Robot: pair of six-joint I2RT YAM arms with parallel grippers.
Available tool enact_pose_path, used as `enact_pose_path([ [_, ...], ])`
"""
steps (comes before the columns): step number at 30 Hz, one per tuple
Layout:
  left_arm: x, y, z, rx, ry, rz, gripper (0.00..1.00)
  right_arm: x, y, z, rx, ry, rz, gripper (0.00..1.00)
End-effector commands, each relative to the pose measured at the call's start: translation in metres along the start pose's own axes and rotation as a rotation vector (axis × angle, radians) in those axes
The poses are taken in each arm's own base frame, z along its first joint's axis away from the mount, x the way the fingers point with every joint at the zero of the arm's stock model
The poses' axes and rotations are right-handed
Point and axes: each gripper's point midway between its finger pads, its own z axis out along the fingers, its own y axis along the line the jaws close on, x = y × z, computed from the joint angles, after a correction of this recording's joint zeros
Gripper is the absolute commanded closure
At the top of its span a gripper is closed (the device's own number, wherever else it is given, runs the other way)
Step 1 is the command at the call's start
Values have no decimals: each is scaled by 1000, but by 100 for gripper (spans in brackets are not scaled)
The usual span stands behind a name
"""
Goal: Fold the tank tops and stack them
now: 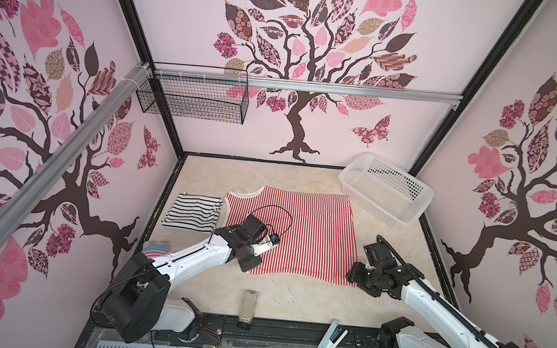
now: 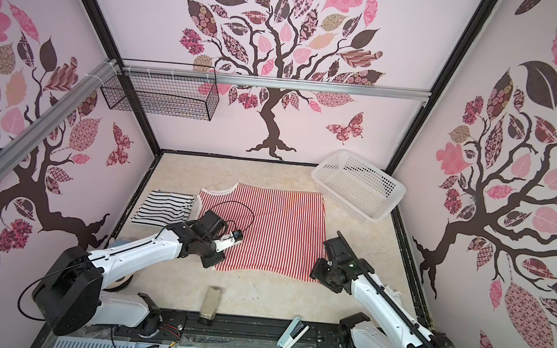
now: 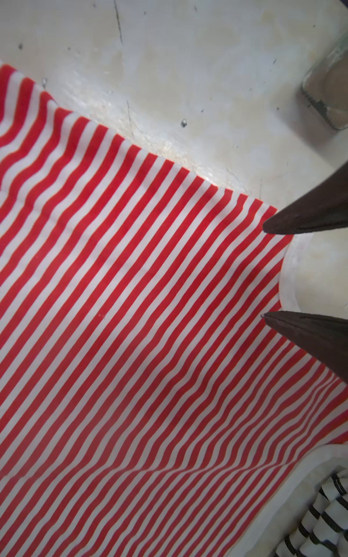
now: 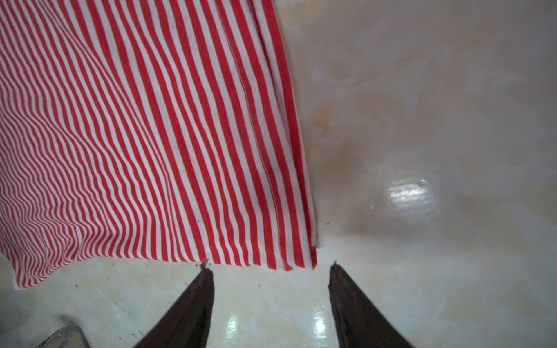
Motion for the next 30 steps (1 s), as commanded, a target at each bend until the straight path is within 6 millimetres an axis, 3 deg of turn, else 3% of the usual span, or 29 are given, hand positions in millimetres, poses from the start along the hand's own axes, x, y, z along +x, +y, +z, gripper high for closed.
enact_pose_path([
  [1,5,4,7,-36,5,-3,54,11,-5,3,5,36,20,40],
  [19,15,1,16,-40,26,4,54,6,-13,21,60,25,71,61],
  [30,27,-13,16,22,50,35,54,2,-10,18,57,18,55,94],
])
